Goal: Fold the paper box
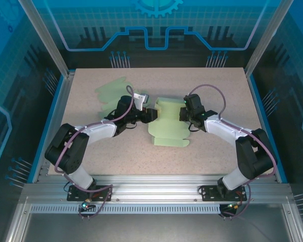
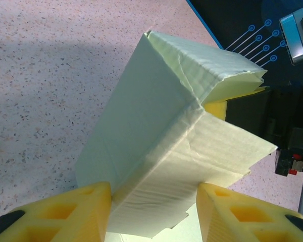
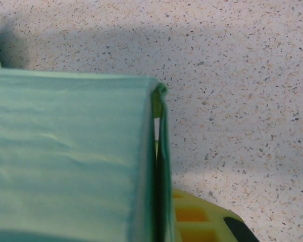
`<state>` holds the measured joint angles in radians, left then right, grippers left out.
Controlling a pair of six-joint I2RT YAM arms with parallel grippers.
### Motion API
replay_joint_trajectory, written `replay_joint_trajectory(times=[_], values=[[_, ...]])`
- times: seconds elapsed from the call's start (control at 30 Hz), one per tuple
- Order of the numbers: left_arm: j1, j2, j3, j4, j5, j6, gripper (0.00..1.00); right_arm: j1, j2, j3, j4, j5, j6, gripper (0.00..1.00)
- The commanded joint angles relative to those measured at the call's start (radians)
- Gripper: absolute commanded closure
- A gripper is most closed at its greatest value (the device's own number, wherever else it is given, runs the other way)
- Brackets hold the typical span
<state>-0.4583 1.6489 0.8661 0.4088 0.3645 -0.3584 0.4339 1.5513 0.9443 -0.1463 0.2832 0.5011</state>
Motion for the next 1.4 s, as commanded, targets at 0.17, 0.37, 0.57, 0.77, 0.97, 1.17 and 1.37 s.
replay_joint_trajectory(times=[0.17,0.37,0.57,0.77,0.97,1.17,1.37], values=[[-0.012,0.046,0.058,0.038,-0.026,0.106,0.53,0.033,-0.021,0.006,-0.007,-0.023,-0.007,0.98],[-0.065,0.050,0.083,0.025,-0.155,0.234,0.58,0.049,-0.036,-0.004,-0.012,-0.021,0.004,0.98],[-0.106,0.040,0.078,0.039,-0.312,0.297,0.67,0.065,-0.040,-0.004,-0.021,-0.013,0.011,0.98],[-0.108,0.026,0.052,0.080,-0.344,0.330,0.58,0.075,-0.064,-0.004,-0.032,-0.006,0.007,0.97],[-0.096,0.008,0.033,0.087,-0.336,0.373,0.52,0.075,-0.085,-0.013,-0.039,-0.001,0.004,0.97],[-0.064,-0.003,0.035,0.091,-0.335,0.382,0.52,0.083,-0.119,-0.026,-0.030,-0.022,-0.009,0.96],[-0.063,0.002,0.030,0.128,-0.363,0.379,0.52,0.100,-0.149,-0.029,-0.039,-0.024,-0.016,0.96]])
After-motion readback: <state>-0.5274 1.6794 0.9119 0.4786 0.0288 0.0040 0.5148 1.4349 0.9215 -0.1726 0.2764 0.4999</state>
